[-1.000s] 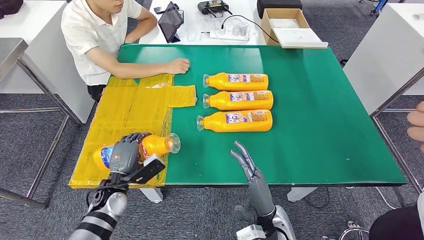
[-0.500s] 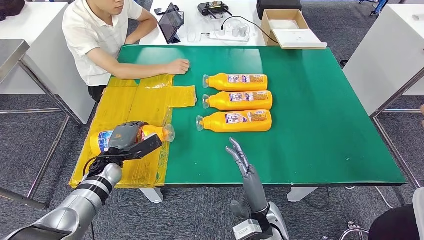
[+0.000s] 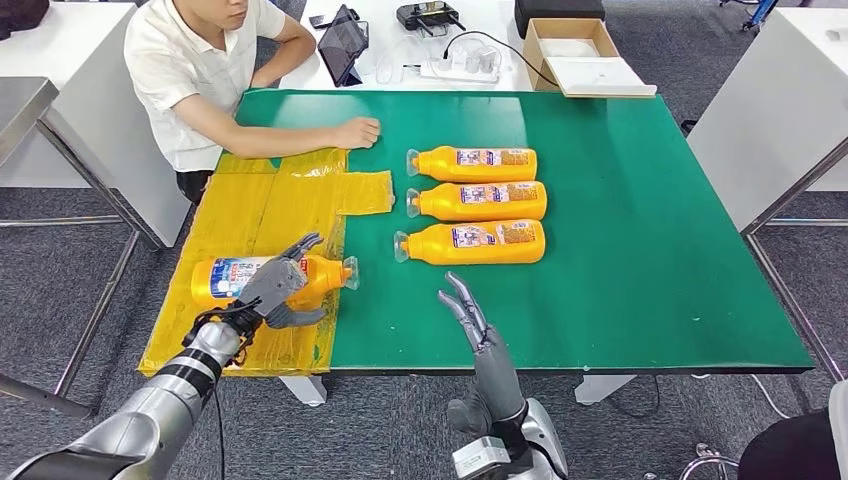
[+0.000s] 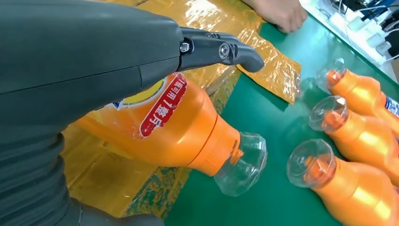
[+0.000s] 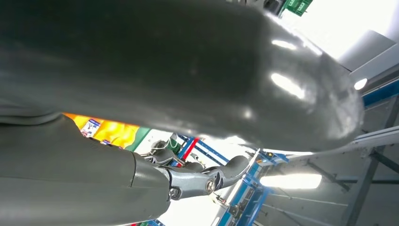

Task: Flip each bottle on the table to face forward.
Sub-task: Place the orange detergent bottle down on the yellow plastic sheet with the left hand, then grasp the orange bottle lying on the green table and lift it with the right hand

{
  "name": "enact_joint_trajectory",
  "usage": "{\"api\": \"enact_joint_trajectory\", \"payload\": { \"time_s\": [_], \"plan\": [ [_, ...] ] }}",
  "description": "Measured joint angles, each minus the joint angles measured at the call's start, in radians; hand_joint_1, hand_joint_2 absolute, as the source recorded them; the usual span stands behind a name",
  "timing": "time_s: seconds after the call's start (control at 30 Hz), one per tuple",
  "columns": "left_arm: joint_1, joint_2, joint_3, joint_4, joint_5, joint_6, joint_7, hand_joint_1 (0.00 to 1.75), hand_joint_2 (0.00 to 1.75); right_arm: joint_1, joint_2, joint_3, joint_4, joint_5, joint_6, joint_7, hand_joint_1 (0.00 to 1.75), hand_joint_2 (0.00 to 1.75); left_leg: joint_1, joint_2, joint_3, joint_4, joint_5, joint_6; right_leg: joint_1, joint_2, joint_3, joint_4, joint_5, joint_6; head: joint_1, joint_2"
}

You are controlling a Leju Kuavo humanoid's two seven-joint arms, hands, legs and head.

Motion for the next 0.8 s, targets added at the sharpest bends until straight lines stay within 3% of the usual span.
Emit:
{"api": "enact_joint_trajectory", "payload": {
  "time_s": [0.13,0.3,0.47,0.57,0.67,0.8],
  "plan": [
    [0.032,-0.009,0.009,-0.051,0.005,0.069,-0.013,0.00,1.75,-0.001,-0.005,0.006,0.007,-0.007,-0.003,0.000,0.00,0.00,0.000,0.000,-0.001,0.000,0.000,0.000,0.000,0.000,-0.002,0.000,0.000,0.000,0.000,0.000],
    [0.112,-0.021,0.008,-0.179,0.080,0.083,-0.043,0.00,1.75,0.000,-0.010,0.006,0.011,-0.008,-0.003,0.000,0.00,0.00,0.000,0.001,-0.002,0.000,0.000,0.000,0.000,0.000,-0.003,0.000,0.000,0.000,0.000,0.000],
    [0.233,-0.047,0.018,-0.405,0.324,0.131,-0.128,0.00,1.75,0.012,-0.016,0.005,0.014,0.005,-0.008,0.000,0.00,0.00,0.000,0.001,-0.004,0.000,-0.001,-0.001,0.000,0.000,-0.005,0.000,0.000,0.000,0.000,0.000],
    [0.324,-0.068,0.025,-0.593,0.556,0.020,-0.161,0.00,1.75,0.018,-0.017,0.003,0.014,0.012,-0.026,0.000,0.00,0.00,0.000,0.001,-0.006,0.000,-0.001,0.000,0.000,0.000,-0.007,0.000,0.000,0.000,0.000,0.000],
    [0.397,-0.079,0.024,-0.752,0.655,-0.052,-0.171,0.00,1.75,0.019,-0.017,-0.004,0.014,0.011,-0.046,0.000,0.00,0.00,0.000,0.001,-0.007,0.000,-0.001,0.000,0.000,0.000,-0.008,-0.001,0.000,0.000,0.000,0.000],
    [0.472,-0.088,0.008,-0.902,0.724,-0.079,-0.170,0.00,1.75,0.022,-0.014,-0.024,0.012,0.006,-0.062,0.000,0.00,1.75,0.000,0.001,-0.007,0.000,-0.001,0.000,0.000,0.000,-0.008,-0.001,0.000,0.000,0.000,0.000]
  ]
}}
